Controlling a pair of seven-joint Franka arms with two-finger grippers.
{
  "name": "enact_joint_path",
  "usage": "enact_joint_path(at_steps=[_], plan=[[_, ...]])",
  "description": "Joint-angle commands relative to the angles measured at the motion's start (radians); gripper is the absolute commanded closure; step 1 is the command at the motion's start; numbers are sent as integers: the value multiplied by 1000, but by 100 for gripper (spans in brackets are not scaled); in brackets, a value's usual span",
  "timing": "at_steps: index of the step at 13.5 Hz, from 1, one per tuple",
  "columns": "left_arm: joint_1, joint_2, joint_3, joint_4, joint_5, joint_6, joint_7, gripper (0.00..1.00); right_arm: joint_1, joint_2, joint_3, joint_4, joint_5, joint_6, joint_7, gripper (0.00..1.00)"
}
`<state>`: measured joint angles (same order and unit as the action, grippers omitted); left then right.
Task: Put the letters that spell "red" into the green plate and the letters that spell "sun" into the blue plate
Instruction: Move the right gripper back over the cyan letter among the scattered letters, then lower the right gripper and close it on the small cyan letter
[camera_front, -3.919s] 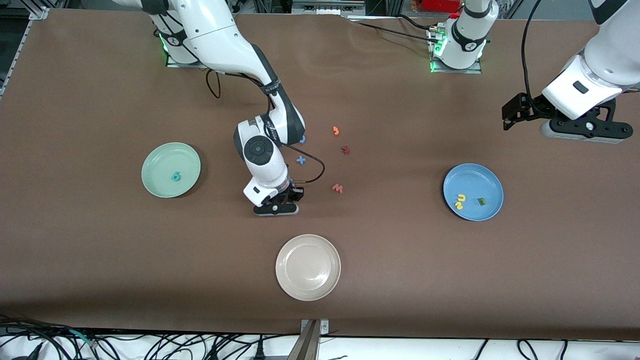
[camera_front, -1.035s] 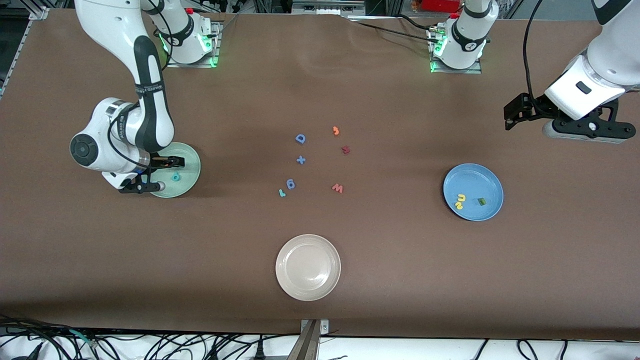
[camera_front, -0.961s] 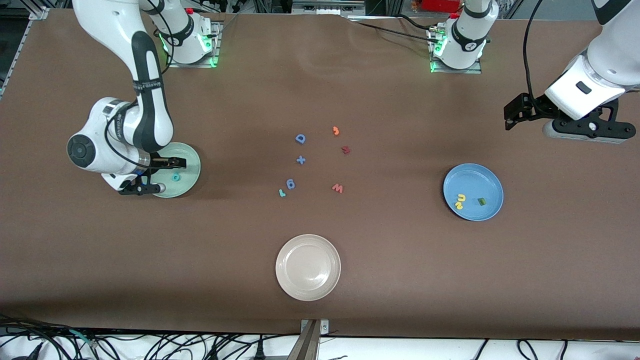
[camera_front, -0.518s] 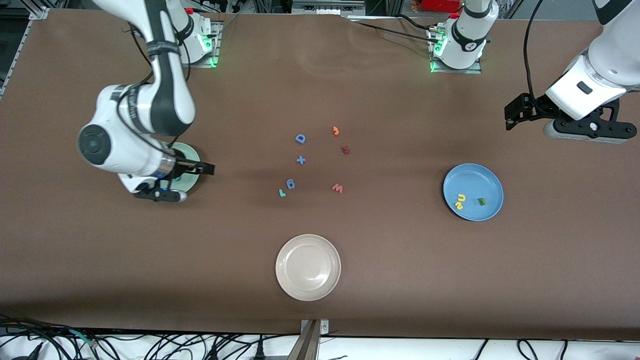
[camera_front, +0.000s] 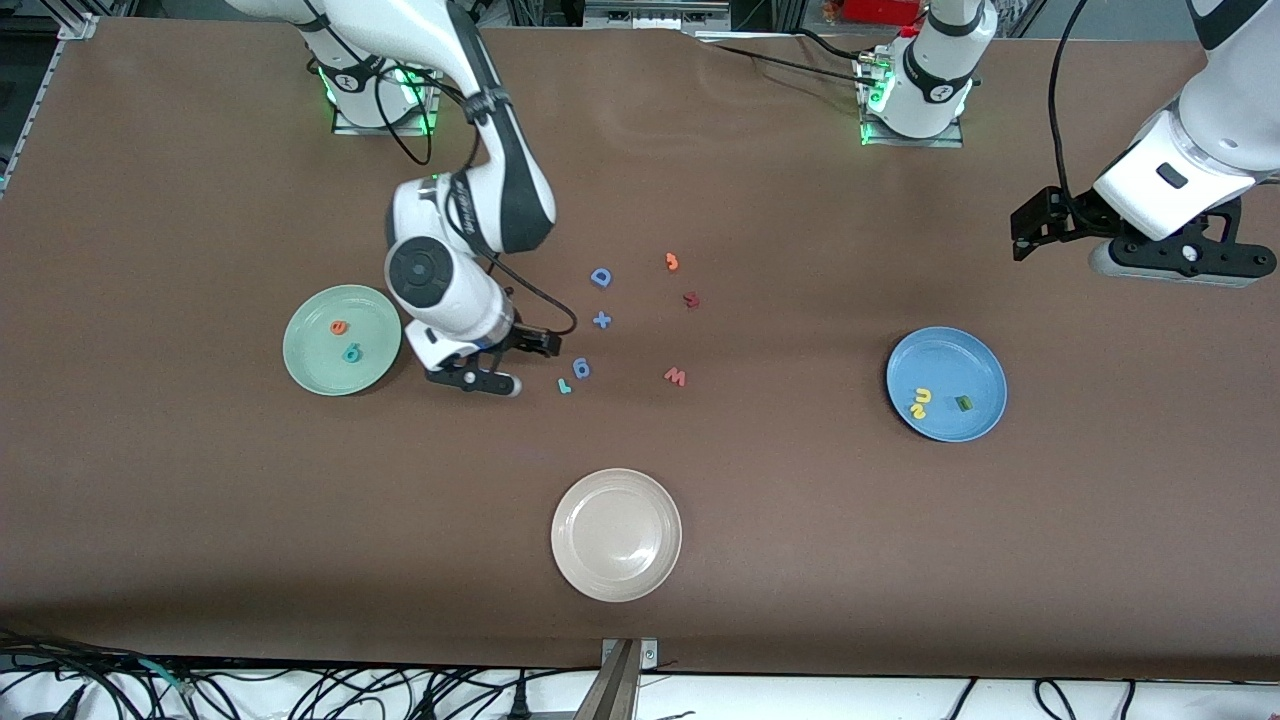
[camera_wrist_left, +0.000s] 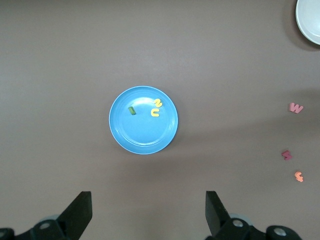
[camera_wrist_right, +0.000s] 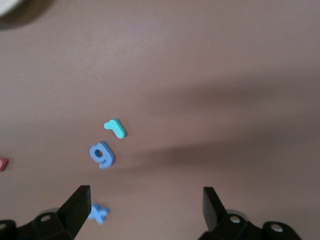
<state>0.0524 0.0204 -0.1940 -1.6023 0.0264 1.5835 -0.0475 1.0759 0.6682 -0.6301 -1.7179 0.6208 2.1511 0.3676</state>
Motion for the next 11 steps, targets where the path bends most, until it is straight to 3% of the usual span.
enact_joint_path(at_steps=[1,7,11], plan=[[4,-4,5,16,-17,-23,17,0,-11,97,20,72,79,35,7,1],[4,-4,5,16,-17,-23,17,0,-17,171,53,89,80,171,-12,2],[6,-4,5,16,-17,-26,17,0,-16,194,56,100,31,214,-24,5]])
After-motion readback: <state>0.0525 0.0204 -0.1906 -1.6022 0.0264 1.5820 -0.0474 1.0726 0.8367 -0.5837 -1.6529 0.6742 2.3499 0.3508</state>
